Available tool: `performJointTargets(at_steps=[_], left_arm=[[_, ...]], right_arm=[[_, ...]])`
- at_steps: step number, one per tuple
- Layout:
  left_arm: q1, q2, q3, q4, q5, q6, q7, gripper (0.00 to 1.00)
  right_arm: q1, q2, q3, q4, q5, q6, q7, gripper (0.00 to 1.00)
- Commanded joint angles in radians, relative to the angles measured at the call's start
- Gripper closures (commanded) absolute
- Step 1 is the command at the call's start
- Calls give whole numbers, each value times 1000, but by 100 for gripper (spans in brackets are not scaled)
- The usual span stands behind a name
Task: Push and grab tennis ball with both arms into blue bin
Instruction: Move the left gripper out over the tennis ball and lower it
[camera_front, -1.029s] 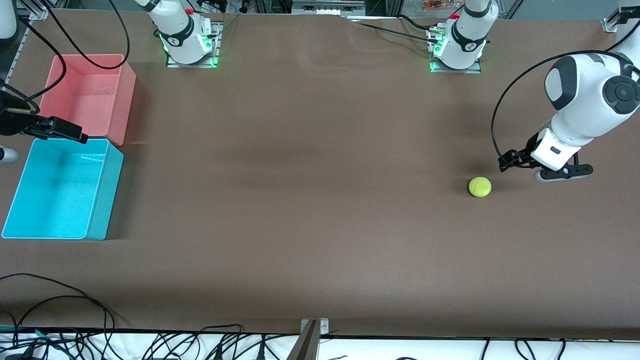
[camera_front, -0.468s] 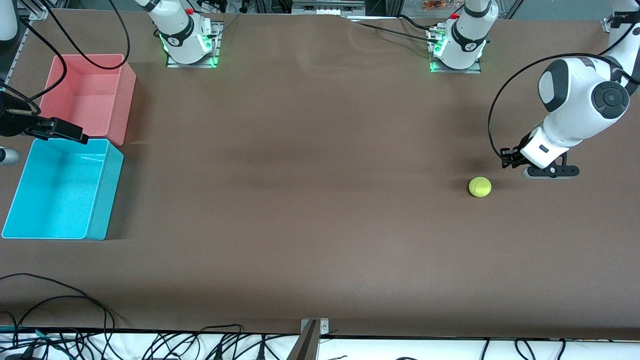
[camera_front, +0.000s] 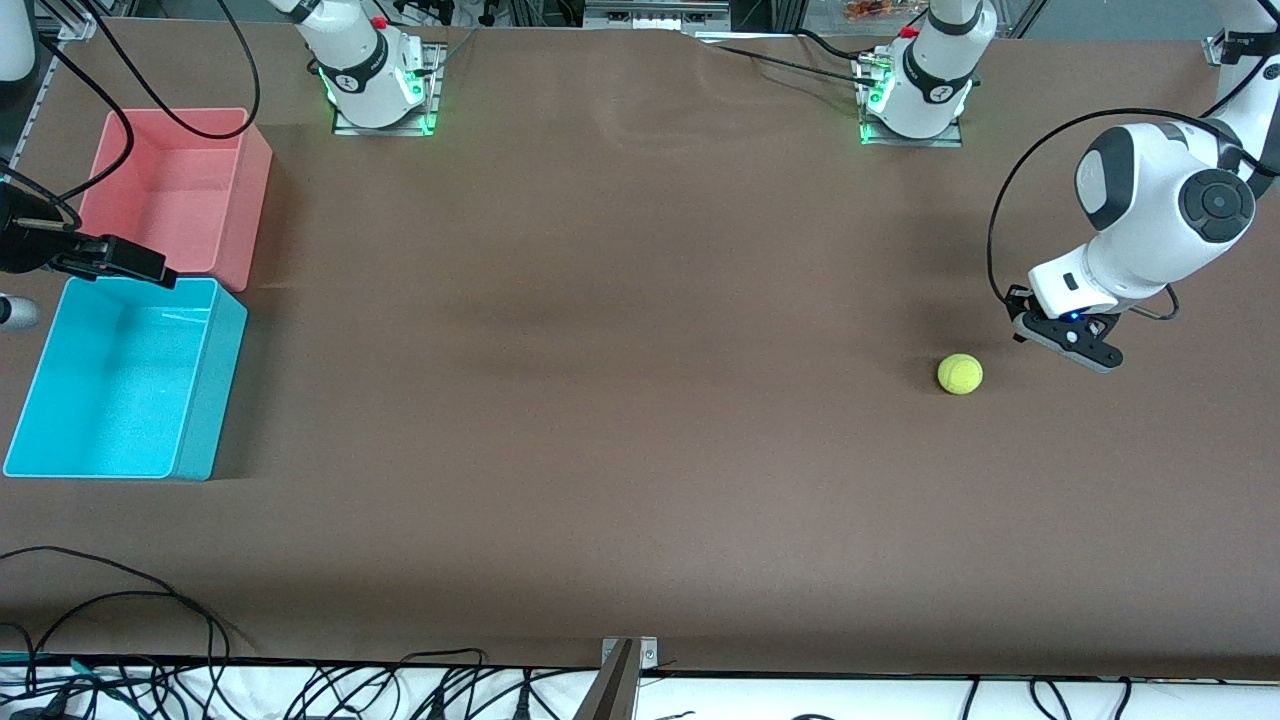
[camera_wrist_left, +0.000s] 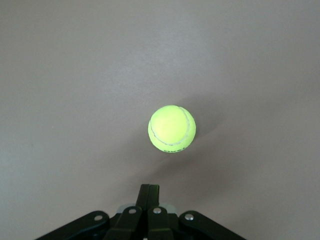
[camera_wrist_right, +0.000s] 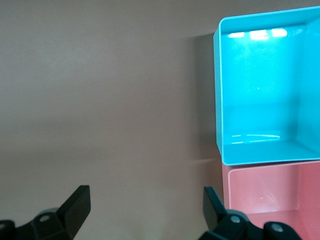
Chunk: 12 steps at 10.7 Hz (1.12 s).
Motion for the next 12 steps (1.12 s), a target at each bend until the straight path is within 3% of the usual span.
performJointTargets(at_steps=[1, 5, 12], left_arm=[[31, 45, -3, 0, 30, 54, 259, 100], [46, 128, -3, 8, 16, 152, 593, 100], [66, 248, -3, 46, 15, 256, 796, 100]], right_arm=[[-3, 0, 2, 8, -5, -15, -11, 0], [-3, 8, 2, 8, -5, -15, -10, 0], [-3, 9, 2, 7, -5, -15, -11, 0]])
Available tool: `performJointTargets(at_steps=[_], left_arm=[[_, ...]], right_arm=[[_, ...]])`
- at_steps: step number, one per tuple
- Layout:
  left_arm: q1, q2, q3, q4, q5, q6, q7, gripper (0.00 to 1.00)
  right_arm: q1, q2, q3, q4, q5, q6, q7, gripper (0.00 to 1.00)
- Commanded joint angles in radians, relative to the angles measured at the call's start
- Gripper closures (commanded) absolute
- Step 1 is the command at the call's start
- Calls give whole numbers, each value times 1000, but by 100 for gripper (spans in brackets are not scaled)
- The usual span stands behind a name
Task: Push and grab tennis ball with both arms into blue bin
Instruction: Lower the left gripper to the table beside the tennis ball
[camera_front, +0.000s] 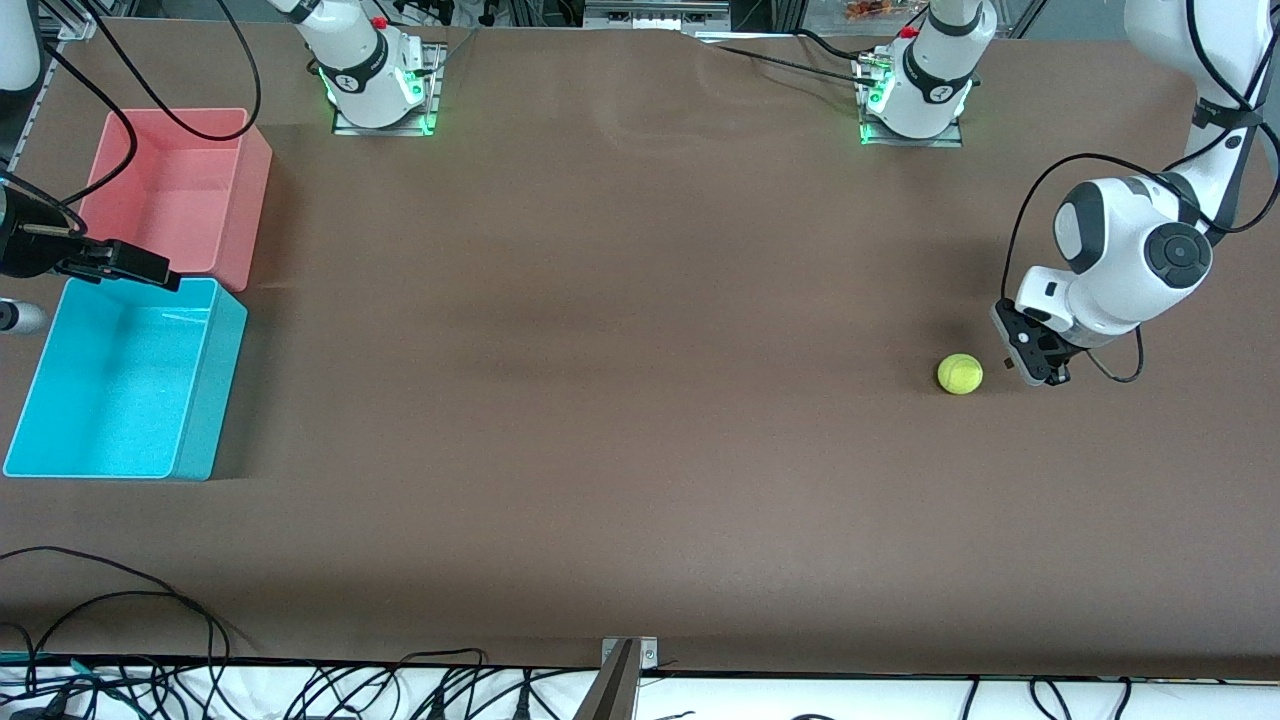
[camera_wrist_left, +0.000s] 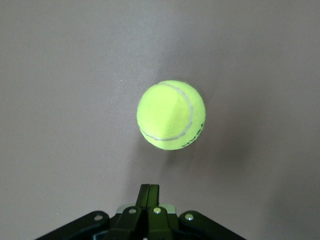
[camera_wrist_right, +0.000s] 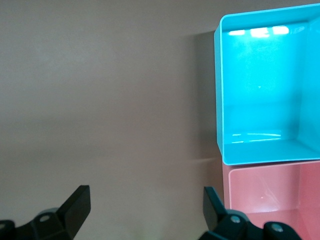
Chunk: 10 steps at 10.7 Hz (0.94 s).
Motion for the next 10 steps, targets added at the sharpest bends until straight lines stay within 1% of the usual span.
performJointTargets(at_steps=[1, 3, 4, 6, 10], left_arm=[[23, 75, -2, 34, 7, 63, 63, 100], [35, 103, -3, 56, -12, 75, 95, 100], [34, 112, -3, 59, -39, 75, 121, 100], [28, 145, -3, 95, -97, 75, 221, 100], [17, 159, -3, 100, -101, 75, 310, 100]], right_arm=[[-4, -1, 2, 8, -5, -15, -13, 0], [-6, 1, 1, 7, -5, -13, -16, 0], [-6, -1, 1, 7, -5, -15, -16, 0], [-6, -1, 1, 7, -5, -15, -16, 0], [-6, -1, 1, 7, -16, -13, -16, 0]])
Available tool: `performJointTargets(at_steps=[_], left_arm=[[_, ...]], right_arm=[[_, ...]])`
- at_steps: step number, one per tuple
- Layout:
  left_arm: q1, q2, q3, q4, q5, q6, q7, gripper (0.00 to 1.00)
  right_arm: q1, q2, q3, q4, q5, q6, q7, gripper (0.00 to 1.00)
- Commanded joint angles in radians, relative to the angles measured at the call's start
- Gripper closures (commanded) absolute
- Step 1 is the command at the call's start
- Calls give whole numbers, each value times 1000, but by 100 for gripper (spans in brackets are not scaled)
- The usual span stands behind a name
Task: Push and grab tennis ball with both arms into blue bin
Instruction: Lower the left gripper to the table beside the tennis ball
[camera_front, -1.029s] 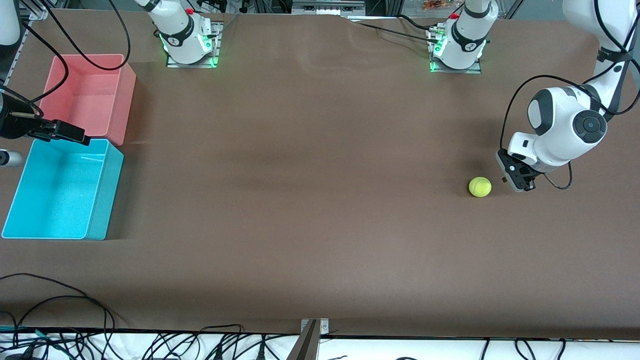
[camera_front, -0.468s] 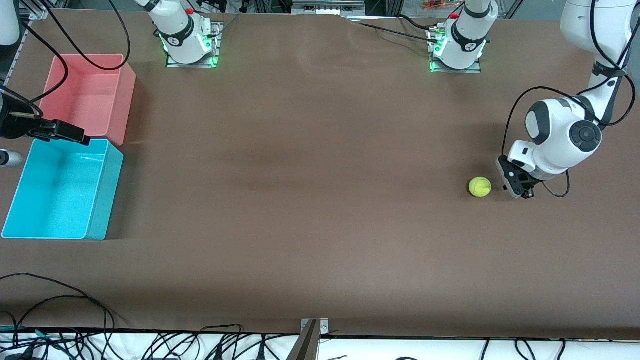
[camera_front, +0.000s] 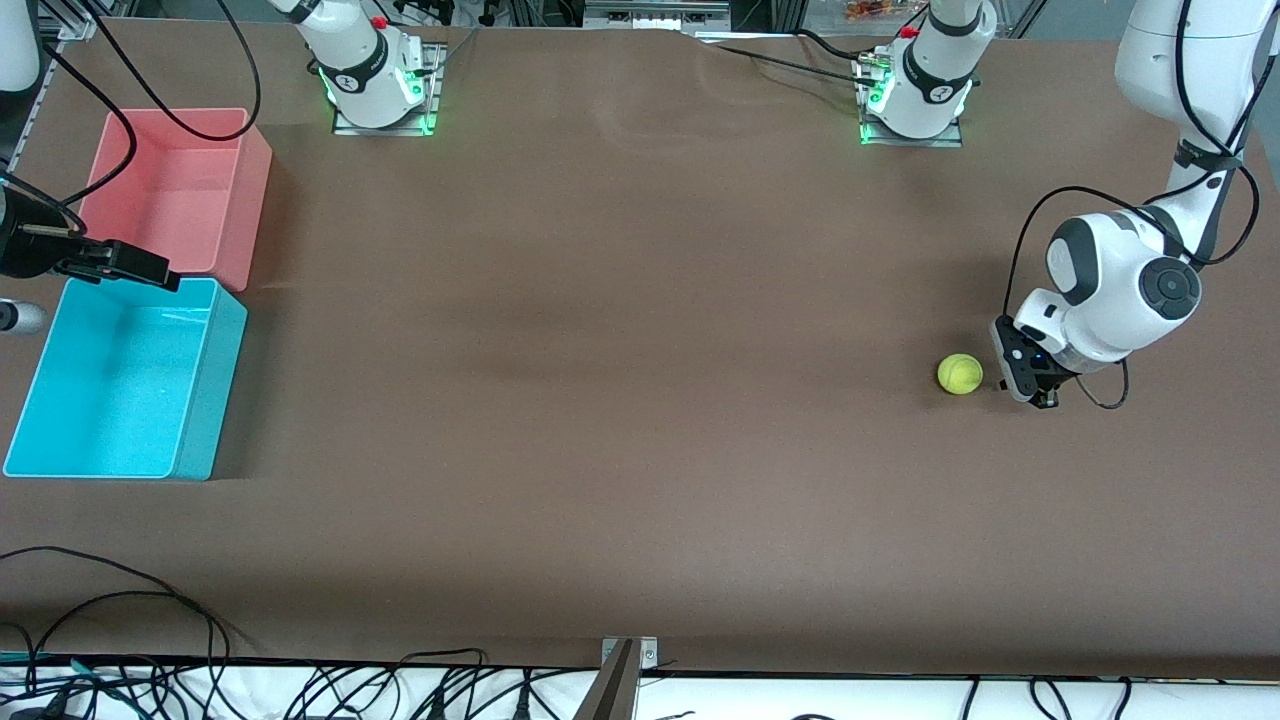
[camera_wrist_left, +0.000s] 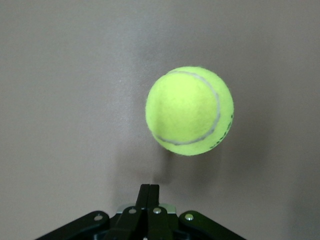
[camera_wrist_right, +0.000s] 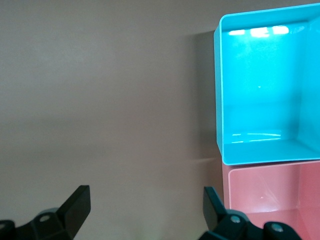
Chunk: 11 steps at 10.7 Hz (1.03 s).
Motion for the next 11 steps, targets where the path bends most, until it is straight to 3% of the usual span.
performJointTargets(at_steps=[1, 9, 11], left_arm=[[-8, 27, 1, 22, -24, 3, 69, 100], [-61, 36, -11, -10, -57, 3, 38, 100], [-99, 59, -108, 0, -85, 4, -139, 100]], right_arm=[[-5, 0, 1, 7, -16, -13, -15, 0], [-5, 6, 1, 7, -16, -13, -15, 0], [-5, 7, 1, 7, -16, -13, -15, 0]])
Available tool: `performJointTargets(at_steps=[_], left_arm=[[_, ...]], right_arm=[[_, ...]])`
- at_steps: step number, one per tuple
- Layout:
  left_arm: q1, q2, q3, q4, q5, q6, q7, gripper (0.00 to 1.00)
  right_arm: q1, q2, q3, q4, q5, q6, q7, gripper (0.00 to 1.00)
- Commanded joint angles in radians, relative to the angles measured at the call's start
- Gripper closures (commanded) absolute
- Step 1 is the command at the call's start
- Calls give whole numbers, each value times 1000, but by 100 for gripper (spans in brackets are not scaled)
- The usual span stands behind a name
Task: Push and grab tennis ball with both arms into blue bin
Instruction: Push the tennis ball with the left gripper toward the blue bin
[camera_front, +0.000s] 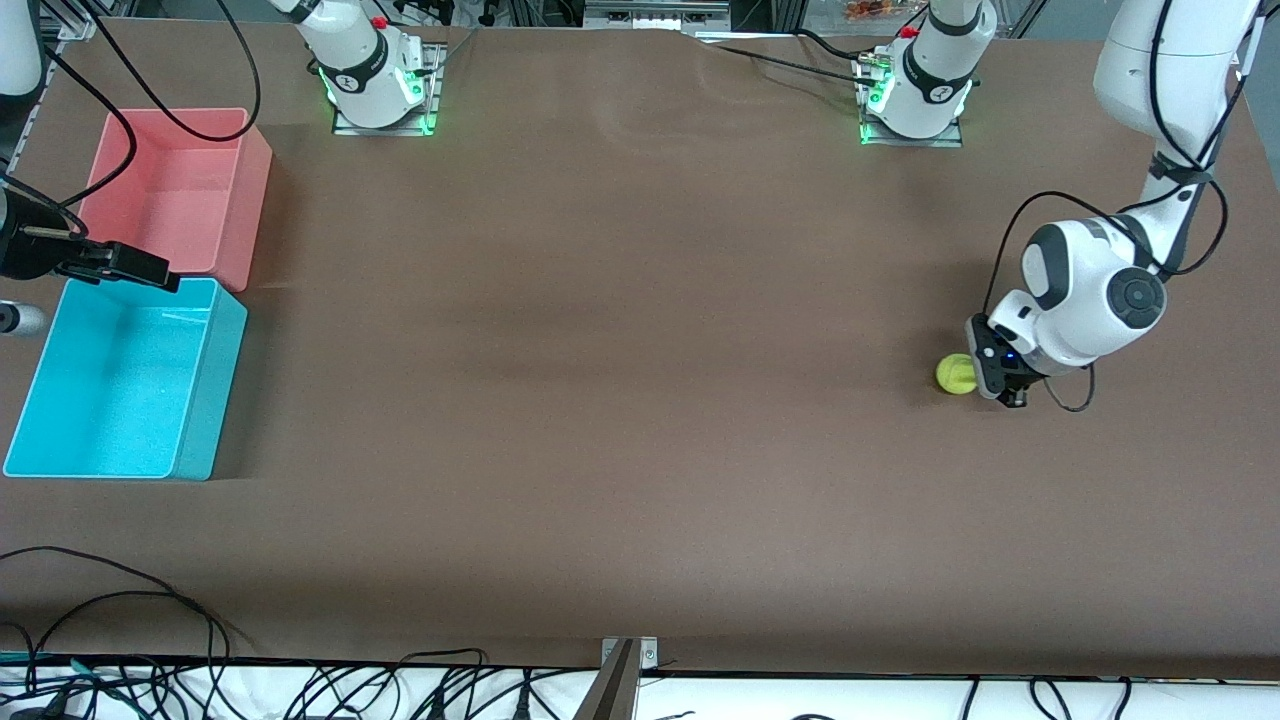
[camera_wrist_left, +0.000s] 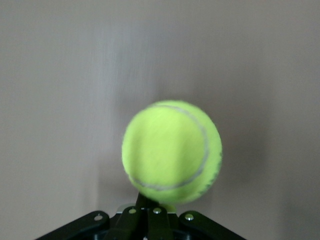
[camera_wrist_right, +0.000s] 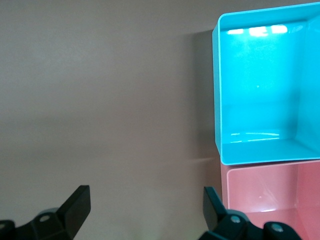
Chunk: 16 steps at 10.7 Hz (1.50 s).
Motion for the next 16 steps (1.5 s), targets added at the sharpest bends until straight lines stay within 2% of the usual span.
performJointTargets(at_steps=[1, 2, 3, 7, 8, 9, 10, 11, 13, 16], left_arm=[[-104, 33, -113, 17, -34, 8, -296, 100], [-141, 38, -123, 35, -32, 9, -402, 100], [-147, 38, -129, 47, -32, 9, -426, 100], [-105, 15, -127, 49, -31, 6, -420, 100], [-94, 3, -126, 47, -32, 5, -420, 96], [-82, -14, -124, 44, -32, 0, -422, 86], [-75, -34, -115, 38, -34, -3, -425, 81], [-71, -61, -100, 37, -34, -6, -425, 69], [-72, -120, -55, 37, -34, -59, -422, 0], [-71, -170, -46, 9, -35, -73, -443, 0]], right_arm=[[-5, 3, 2, 7, -10, -13, -14, 0], [-3, 4, 2, 7, -10, -13, -12, 0], [-5, 9, 2, 7, -10, -13, -12, 0], [-5, 44, 2, -2, -10, -5, -9, 0], [-5, 49, 2, -2, -10, -4, -9, 0], [-3, 52, 2, -16, -8, 4, -8, 0], [-2, 56, 3, -27, -8, 15, -8, 0], [1, 56, 6, -35, -10, 27, -9, 0], [18, 56, 9, -71, -11, 65, 2, 0], [23, 44, 11, -194, -7, 194, 11, 0]])
